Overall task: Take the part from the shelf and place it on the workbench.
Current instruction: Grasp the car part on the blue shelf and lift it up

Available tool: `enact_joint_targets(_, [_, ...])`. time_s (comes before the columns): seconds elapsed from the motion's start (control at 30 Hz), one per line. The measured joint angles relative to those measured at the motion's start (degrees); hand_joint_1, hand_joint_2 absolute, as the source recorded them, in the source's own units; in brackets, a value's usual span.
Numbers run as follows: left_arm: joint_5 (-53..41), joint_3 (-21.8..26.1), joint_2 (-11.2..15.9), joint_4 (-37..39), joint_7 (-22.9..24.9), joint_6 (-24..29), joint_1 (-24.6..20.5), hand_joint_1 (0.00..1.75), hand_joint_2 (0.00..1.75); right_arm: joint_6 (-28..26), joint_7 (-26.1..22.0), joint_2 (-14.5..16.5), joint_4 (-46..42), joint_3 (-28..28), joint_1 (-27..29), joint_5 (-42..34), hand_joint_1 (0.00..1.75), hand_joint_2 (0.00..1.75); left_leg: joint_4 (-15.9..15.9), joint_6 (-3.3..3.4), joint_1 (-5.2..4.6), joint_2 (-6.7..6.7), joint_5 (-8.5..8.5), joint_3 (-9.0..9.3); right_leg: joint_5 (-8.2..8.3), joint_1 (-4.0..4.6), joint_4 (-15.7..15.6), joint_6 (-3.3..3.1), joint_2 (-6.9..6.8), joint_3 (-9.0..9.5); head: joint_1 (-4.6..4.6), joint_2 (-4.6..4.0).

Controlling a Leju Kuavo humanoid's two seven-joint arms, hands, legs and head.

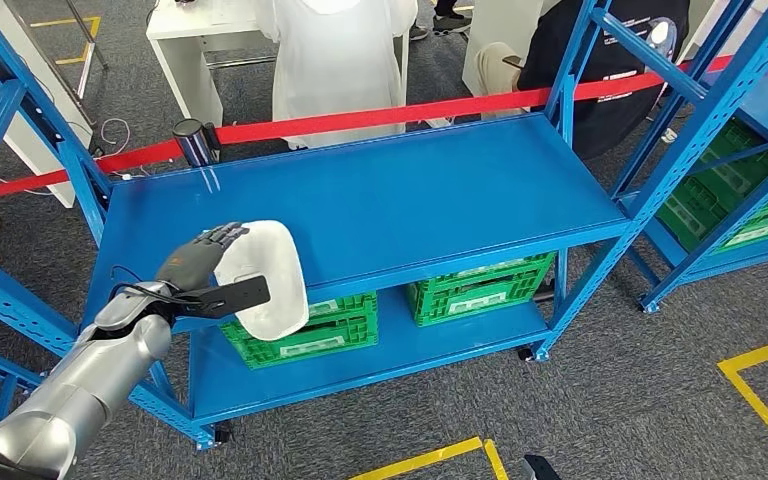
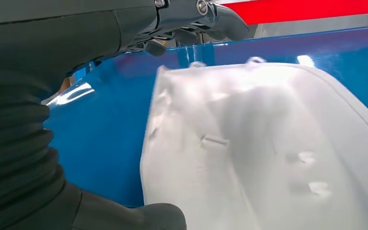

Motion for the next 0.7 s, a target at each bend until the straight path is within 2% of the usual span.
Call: enact_joint_targets(0.7, [0.12, 0.0, -0.24, -0.02, 0.43, 0.72, 0.03, 0.0, 1.75, -0.01, 0.01, 0.0, 0.01, -0.07, -0.01, -0.07, 0.0, 0.0, 0.0, 0.0, 0.0, 0.01, 0.0, 0.0, 0.0, 0.0, 0.0, 0.0, 0.01, -0.02, 0.01, 0.0])
